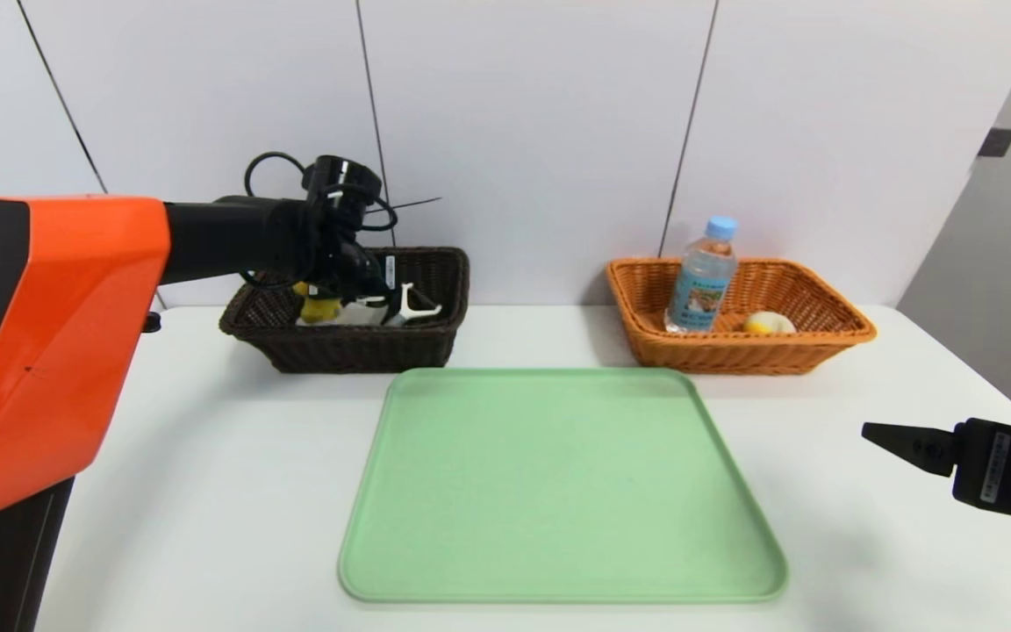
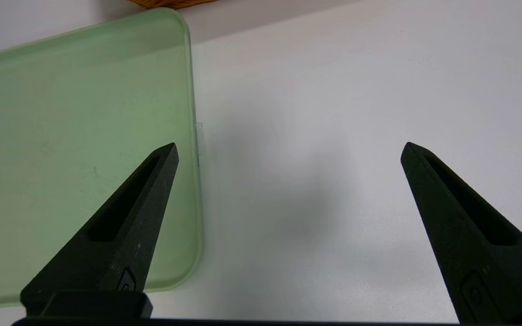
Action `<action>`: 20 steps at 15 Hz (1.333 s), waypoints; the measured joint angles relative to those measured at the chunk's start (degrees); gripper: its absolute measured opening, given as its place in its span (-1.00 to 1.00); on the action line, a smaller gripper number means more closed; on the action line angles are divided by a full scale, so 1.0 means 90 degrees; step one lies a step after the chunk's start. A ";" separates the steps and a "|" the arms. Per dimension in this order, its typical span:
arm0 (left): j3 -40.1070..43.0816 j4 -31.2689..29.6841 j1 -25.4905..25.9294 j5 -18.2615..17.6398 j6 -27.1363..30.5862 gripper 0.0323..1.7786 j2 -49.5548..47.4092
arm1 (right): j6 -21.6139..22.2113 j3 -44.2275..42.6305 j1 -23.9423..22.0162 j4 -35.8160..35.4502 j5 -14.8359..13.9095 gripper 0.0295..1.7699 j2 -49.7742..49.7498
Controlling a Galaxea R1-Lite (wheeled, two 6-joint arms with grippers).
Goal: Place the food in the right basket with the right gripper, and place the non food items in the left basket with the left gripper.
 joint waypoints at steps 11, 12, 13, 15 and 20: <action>0.0024 0.0986 -0.0335 -0.0022 0.0192 0.79 -0.1938 | -0.0066 -0.0073 0.0009 -0.0012 0.0027 0.92 -0.0081; 0.0085 0.1470 -0.0420 -0.0039 0.0236 0.80 -0.2361 | -0.0126 -0.0134 0.0009 -0.0009 0.0046 0.92 -0.0095; 0.0211 0.1933 -0.0482 -0.0049 0.0306 0.82 -0.2805 | -0.0316 -0.0230 0.0009 -0.0009 0.0080 0.92 -0.0125; 0.0803 0.2582 -0.0573 -0.0045 0.0542 0.84 -0.3789 | -0.0992 -0.0370 0.0016 -0.0009 0.0328 0.92 -0.0198; 0.3752 0.2542 -0.0870 0.0225 0.1136 0.88 -0.6445 | -0.2964 -0.0588 0.0145 -0.0015 0.1708 0.92 -0.0382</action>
